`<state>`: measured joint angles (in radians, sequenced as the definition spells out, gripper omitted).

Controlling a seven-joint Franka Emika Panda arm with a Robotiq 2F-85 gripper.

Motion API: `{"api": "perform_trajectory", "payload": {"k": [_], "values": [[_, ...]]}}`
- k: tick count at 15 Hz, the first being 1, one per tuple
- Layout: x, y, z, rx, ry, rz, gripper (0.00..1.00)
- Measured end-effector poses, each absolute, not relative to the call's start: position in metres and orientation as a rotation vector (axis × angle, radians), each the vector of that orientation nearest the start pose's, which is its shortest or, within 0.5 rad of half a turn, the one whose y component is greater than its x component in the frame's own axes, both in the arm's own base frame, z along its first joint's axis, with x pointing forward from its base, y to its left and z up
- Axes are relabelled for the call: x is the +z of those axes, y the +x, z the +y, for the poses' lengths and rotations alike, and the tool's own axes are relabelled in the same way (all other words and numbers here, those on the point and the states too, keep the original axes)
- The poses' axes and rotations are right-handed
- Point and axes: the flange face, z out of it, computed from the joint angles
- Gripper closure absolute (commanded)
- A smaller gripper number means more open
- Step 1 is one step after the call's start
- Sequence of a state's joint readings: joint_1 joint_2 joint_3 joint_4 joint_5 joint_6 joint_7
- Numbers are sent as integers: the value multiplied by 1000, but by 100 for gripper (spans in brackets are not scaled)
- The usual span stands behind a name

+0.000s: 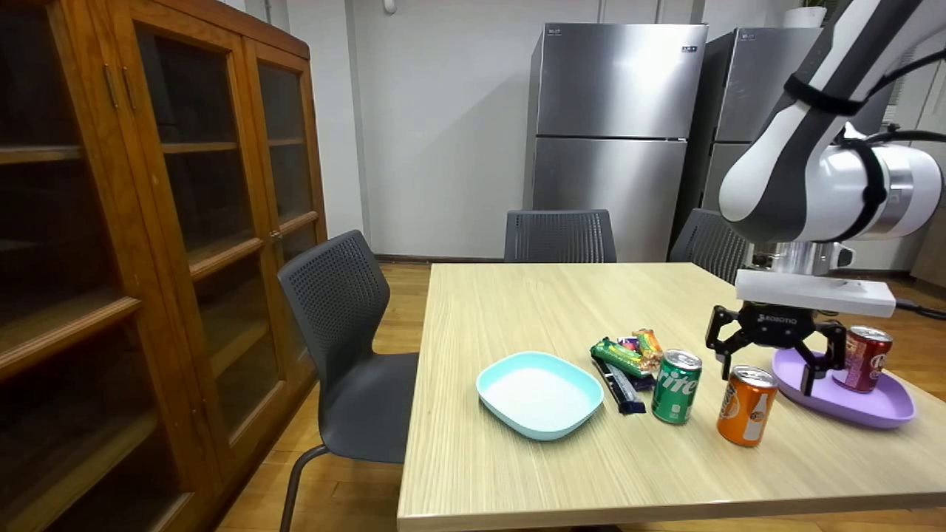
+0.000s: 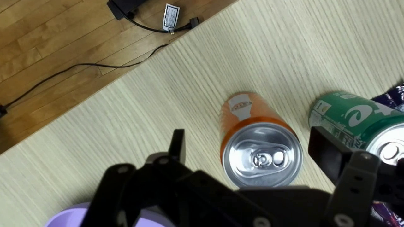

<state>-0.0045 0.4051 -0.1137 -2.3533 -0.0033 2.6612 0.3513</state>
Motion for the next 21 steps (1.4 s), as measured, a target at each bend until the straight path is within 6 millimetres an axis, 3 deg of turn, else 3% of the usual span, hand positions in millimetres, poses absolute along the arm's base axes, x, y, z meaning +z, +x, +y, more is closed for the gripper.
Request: {"api": "perform_trajectory", "payload": {"k": [8, 9, 11, 14, 15, 21], "values": [[135, 507, -60, 140, -3121, 716, 2], [133, 509, -60, 140, -3121, 716, 26], [131, 511, -61, 140, -3122, 716, 32], [130, 512, -61, 139, -3123, 716, 57], [130, 513, -61, 138, -3123, 716, 62], [144, 517, -66, 90, -3124, 708, 62]]}}
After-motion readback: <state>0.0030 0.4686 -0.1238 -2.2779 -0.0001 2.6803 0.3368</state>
